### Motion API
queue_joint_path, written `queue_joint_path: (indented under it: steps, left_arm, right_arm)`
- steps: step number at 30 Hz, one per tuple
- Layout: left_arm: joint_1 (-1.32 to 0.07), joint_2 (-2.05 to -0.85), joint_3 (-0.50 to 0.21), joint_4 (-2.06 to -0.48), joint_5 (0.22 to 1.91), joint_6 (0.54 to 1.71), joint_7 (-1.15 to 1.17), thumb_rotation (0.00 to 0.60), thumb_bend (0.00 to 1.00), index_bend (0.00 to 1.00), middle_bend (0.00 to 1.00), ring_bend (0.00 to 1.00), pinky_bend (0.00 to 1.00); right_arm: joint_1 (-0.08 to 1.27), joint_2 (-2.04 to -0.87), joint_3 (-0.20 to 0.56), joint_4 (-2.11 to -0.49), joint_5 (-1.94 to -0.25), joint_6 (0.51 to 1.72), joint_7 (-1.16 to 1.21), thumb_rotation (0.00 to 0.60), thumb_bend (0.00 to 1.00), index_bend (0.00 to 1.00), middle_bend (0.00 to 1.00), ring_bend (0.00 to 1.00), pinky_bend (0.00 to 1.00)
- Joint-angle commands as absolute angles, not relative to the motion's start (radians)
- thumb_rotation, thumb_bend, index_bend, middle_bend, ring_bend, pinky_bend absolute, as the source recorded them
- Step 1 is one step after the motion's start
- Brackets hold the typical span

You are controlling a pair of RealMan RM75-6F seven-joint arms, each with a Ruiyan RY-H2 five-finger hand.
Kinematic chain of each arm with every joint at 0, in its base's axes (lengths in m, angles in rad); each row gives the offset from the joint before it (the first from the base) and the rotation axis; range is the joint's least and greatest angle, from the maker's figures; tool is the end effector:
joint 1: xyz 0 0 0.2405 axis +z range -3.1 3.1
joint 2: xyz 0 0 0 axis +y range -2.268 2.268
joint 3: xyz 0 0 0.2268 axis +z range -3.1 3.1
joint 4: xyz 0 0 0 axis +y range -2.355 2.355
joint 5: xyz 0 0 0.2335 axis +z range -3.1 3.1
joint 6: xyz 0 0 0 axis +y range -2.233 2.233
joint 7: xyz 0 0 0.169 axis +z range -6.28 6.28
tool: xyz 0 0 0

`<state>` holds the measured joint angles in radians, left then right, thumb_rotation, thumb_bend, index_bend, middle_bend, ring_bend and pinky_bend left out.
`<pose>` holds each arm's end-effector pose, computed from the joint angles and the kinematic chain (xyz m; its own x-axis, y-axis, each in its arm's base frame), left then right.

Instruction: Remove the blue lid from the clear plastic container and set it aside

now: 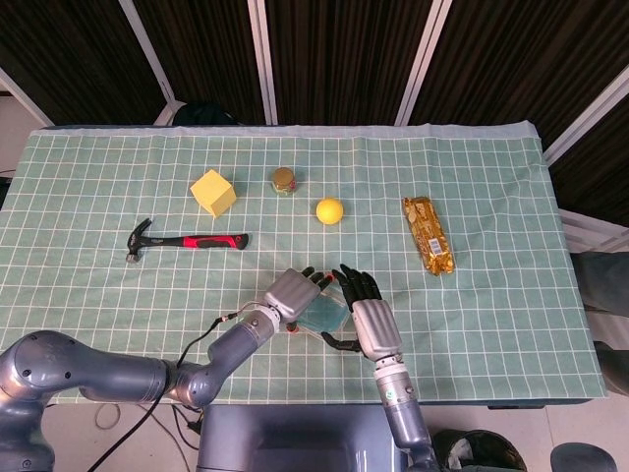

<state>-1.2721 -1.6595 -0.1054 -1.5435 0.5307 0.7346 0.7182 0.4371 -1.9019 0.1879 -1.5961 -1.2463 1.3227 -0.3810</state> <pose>0.0014 0.3165 -0.1358 0.7019 0.4121 0.5809 0.6713 -0.6553 -0.3463 -0.0753 -0.2605 -0.0771 0.0068 -0.1727 0.9849 -0.9862 -0.1641 -0.0219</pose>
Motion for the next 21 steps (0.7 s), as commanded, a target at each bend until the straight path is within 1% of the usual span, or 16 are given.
queue_joint_path:
  steps: [1,5,9,21]
  left_arm:
    - [-1.286,-1.649,-0.112,-1.542,0.513,0.721,0.705,0.600,0.03,0.01,0.10,0.08,0.27]
    - [-1.288,-1.656,-0.124,-1.543,0.500,0.723,0.674,0.600,0.01,0.00,0.04,0.04,0.25]
    - [-1.291,-1.662,-0.119,-1.535,0.503,0.724,0.661,0.600,0.00,0.00,0.02,0.04,0.25]
    - [-1.311,-1.665,-0.099,-1.531,0.495,0.704,0.642,0.600,0.00,0.00,0.01,0.04,0.25]
  right_arm:
    - [0.428,-1.896,0.173,-1.567,-1.262,1.327,-0.352,0.600,0.34,0.00,0.00,0.00,0.00]
    - [0.421,-1.894,0.167,-1.553,-1.265,1.327,-0.340,0.600,0.34,0.00,0.00,0.00,0.00]
    - [0.417,-1.892,0.165,-1.545,-1.264,1.325,-0.333,0.600,0.34,0.00,0.00,0.00,0.00]
    - [0.429,-1.917,0.186,-1.526,-1.271,1.317,-0.317,0.600,0.34,0.00,0.00,0.00,0.00]
